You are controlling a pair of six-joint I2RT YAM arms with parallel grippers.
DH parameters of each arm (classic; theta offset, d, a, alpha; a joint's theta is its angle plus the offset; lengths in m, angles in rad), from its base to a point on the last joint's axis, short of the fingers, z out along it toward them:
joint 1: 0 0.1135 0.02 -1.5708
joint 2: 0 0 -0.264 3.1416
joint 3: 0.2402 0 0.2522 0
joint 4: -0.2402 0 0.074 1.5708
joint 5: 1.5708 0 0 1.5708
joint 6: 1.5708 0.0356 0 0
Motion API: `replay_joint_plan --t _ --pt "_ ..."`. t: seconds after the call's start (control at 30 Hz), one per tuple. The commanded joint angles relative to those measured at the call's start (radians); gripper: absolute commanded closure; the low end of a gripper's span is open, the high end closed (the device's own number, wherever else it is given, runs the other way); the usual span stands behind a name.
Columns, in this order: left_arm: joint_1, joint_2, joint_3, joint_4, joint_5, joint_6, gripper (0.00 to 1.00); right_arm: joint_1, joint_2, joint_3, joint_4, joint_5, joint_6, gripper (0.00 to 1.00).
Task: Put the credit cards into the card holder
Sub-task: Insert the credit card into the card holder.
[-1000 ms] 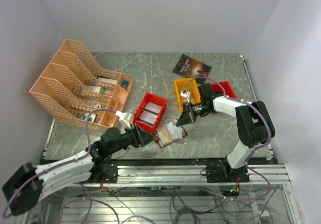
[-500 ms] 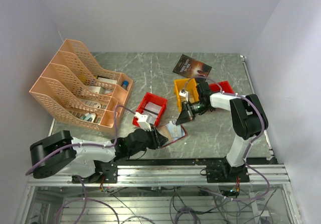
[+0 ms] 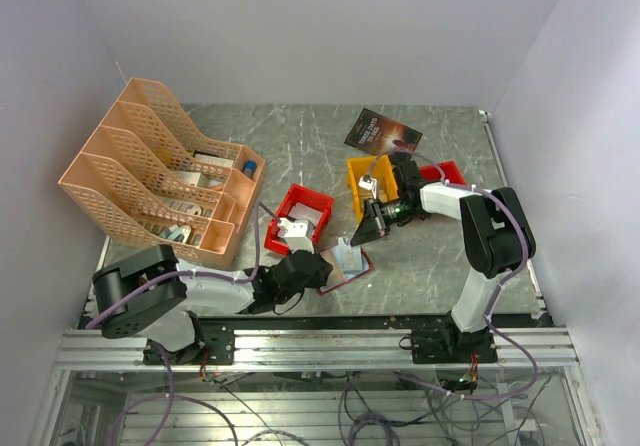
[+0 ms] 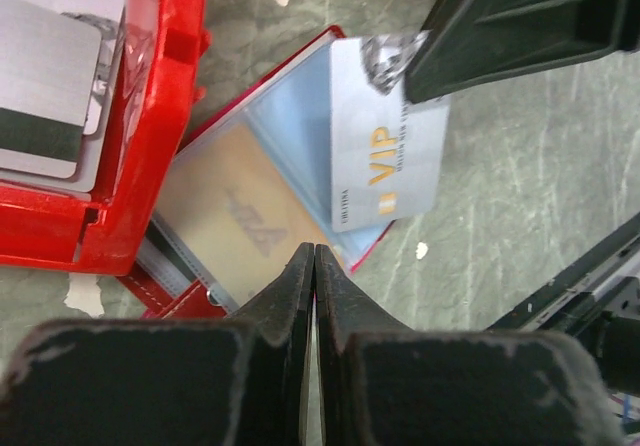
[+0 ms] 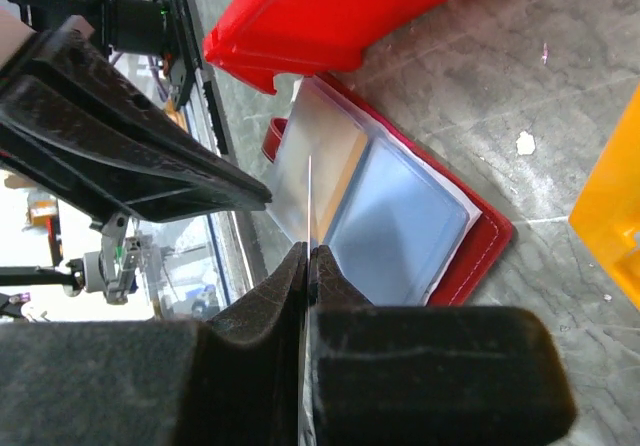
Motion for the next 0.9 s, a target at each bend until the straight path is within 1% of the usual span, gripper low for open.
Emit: replay_joint_plan --t 0.0,0.17,0.27,0.57,0.87 --pt "-0.006 0.034 -0.014 0.007 -0.059 0.007 0.9 -0.01 -0.028 -0.011 0.037 -0.014 0.025 1.0" --pt "-0.006 0.044 -0.025 0.002 -0.058 0.002 0.91 -0.009 0.021 -0.004 0.024 -0.031 0.021 1.0" --pt "-0.006 0.039 -0.027 -0.031 -0.049 -0.003 0.93 -0.006 0.029 -0.01 0.035 -0.035 0.032 1.0" --pt "-0.006 0.01 -0.069 -0.087 -0.042 -0.04 0.93 0.0 0.048 -0.011 0.037 -0.037 0.037 1.0" --pt "-0.006 0.016 -0.098 -0.064 -0.017 -0.053 0.93 0.026 0.058 -0.012 0.043 -0.03 0.044 1.0"
